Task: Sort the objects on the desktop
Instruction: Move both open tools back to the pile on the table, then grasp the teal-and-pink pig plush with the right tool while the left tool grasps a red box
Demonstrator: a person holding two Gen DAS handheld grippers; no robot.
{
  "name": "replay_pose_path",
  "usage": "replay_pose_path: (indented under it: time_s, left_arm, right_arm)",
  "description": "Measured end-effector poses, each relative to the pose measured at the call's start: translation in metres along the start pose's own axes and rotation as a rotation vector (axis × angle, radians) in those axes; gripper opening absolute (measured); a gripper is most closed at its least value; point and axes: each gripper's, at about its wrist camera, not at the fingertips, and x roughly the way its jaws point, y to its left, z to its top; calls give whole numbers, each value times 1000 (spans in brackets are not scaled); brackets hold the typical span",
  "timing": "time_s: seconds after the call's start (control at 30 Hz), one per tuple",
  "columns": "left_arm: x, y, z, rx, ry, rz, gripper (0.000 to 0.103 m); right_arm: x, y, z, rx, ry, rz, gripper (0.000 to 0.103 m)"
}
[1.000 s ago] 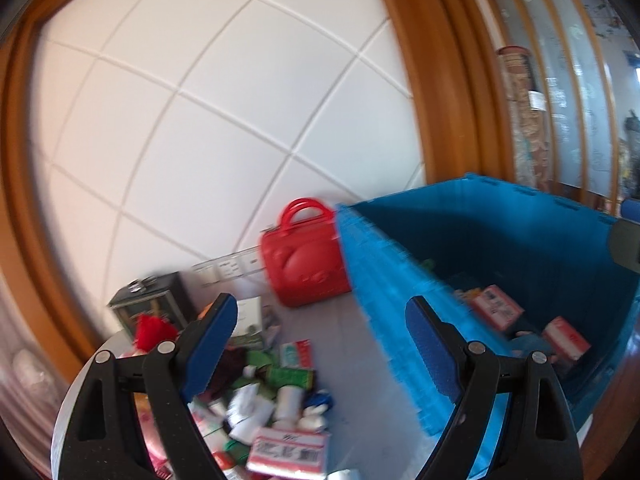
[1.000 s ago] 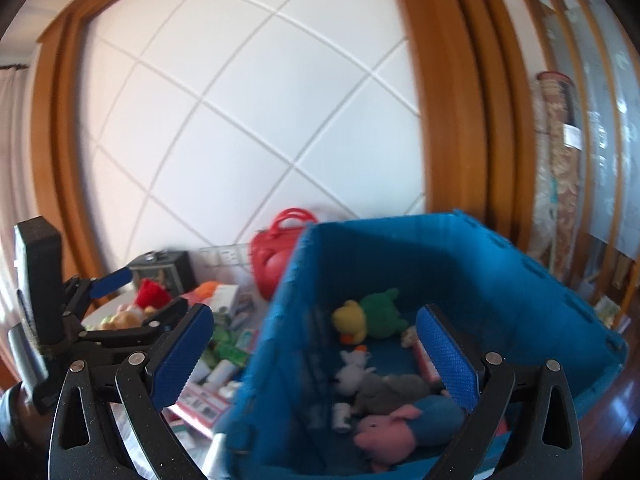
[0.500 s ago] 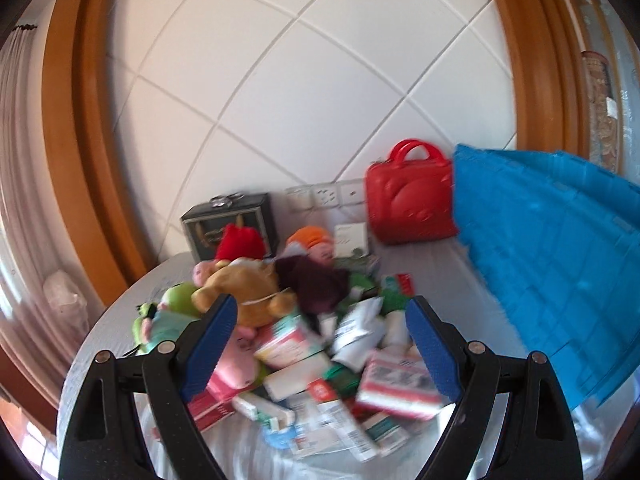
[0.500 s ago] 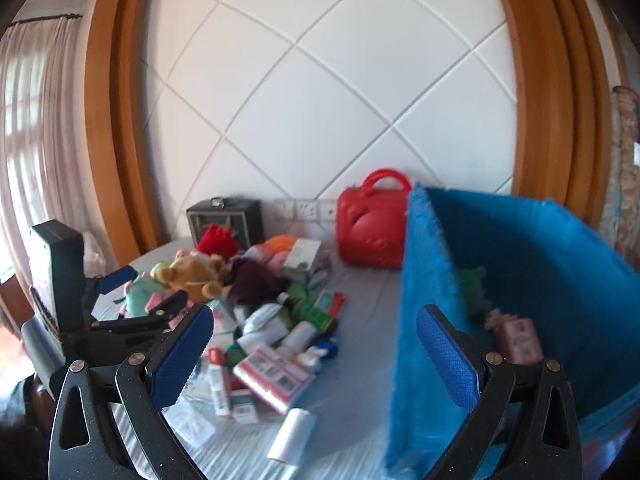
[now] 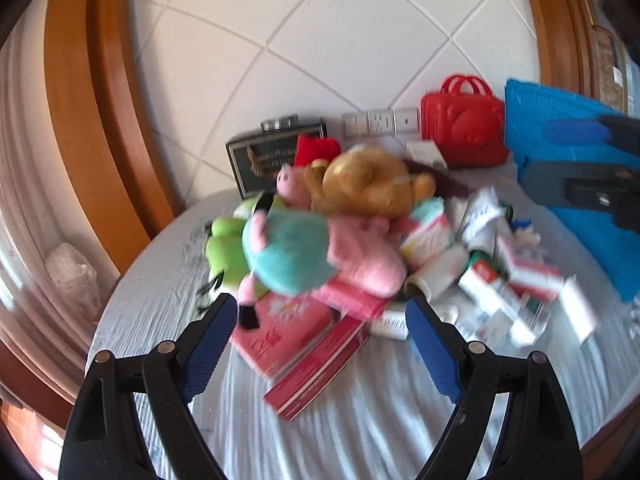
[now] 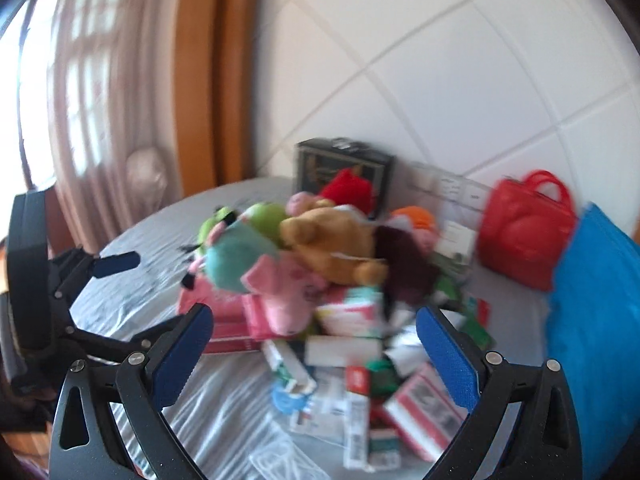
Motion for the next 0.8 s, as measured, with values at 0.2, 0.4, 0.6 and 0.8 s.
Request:
replay_pose_path:
  time_s: [0.2, 0.4, 0.6, 0.8]
  left_arm:
    - [26, 34, -48, 42, 100, -56, 86]
    - [70, 47, -63, 101, 171, -179, 86]
    - [92, 63, -69, 23, 206, -225, 86]
    - [96, 59, -75, 61, 216, -317, 86]
  right_arm:
    - [77, 30, -1, -56, 111, 110, 103]
    - [136, 44, -6, -168, 185, 142, 103]
    - [187, 72, -6, -417, 187, 89, 103]
    - [249, 98, -8, -625, 177, -33, 103]
